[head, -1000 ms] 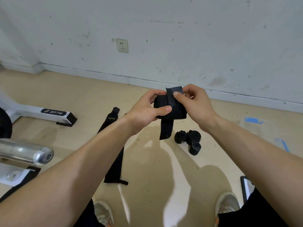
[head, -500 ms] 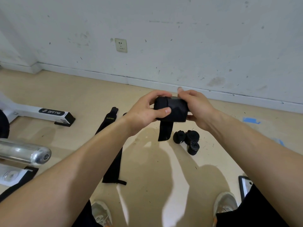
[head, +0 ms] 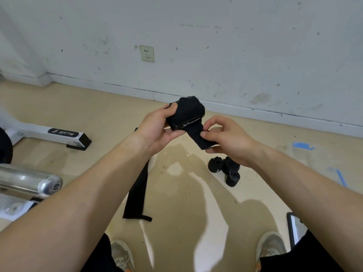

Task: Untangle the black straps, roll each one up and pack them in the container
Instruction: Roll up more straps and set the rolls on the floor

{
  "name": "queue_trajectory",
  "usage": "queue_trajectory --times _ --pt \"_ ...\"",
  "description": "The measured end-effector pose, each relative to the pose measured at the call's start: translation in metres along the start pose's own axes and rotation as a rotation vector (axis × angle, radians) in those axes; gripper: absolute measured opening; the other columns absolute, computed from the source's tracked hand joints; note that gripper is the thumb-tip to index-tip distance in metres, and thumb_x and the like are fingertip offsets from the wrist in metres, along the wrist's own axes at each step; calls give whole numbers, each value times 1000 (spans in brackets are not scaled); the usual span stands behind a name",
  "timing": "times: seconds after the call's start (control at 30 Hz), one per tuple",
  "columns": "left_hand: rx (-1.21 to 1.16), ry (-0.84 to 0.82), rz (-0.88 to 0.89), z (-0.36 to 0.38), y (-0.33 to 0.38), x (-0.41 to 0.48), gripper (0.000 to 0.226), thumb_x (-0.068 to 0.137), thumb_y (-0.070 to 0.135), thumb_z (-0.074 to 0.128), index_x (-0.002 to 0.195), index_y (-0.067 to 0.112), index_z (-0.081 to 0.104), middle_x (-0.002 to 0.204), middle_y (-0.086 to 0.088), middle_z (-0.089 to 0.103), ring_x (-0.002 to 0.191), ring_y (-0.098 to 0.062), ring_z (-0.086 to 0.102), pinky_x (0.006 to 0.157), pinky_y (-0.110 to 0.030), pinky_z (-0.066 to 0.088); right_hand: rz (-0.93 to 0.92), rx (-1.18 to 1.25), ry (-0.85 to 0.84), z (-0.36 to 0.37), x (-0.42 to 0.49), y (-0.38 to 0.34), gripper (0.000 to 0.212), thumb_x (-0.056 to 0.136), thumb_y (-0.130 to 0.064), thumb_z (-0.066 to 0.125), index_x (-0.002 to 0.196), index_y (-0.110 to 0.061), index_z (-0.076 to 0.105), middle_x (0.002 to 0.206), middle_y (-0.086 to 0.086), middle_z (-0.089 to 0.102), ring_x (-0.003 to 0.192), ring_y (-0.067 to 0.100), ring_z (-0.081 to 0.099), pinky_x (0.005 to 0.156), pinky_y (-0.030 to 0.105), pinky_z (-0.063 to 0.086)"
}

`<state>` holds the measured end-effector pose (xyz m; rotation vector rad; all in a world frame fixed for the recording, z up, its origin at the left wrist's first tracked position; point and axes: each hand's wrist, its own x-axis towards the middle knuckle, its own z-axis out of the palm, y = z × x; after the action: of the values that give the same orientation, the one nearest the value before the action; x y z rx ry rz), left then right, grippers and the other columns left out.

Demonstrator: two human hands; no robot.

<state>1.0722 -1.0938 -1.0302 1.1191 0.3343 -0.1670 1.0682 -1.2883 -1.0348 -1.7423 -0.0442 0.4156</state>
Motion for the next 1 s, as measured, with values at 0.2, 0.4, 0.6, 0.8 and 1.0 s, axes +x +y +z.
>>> queue_trajectory --times 0.2,0.4,0.6,0.8,1.0 --pt "117 59 127 3 -16 2 38 100 24 67 135 9 61 130 -13 67 104 -23 75 88 -41 63 -88 49 54 3 2 -8 5 93 -8 72 93 -3 72 78 15 72 51 14 61 57 25 55" --pt "126 64 87 8 -26 0 31 102 26 64 129 10 65 125 -14 70 105 -28 75 82 -36 63 -106 245 -21 -3 8 -15 24 84 4 56 102 3 71 79 15 69 65 20 67 67 29 58" --pt "115 5 -49 10 -26 -8 26 104 26 61 124 12 69 111 -13 74 90 -25 78 77 -34 64 -215 -52 -4 -5 5 -14 7 90 -2 72 96 -5 70 71 10 69 58 18 67 63 29 60" --pt "127 -37 -121 17 -31 -14 22 103 23 62 120 11 68 115 -19 72 97 -36 76 81 -39 64 -409 -441 203 -13 15 -8 17 87 -22 76 75 -26 64 50 -13 36 53 8 36 57 27 33" --pt "255 -140 -150 30 -48 -33 26 100 16 65 125 12 66 116 -10 68 97 -25 70 74 -40 65 -356 -301 300 -14 22 8 25 89 -12 71 86 -27 51 99 -2 55 80 14 52 74 25 42"
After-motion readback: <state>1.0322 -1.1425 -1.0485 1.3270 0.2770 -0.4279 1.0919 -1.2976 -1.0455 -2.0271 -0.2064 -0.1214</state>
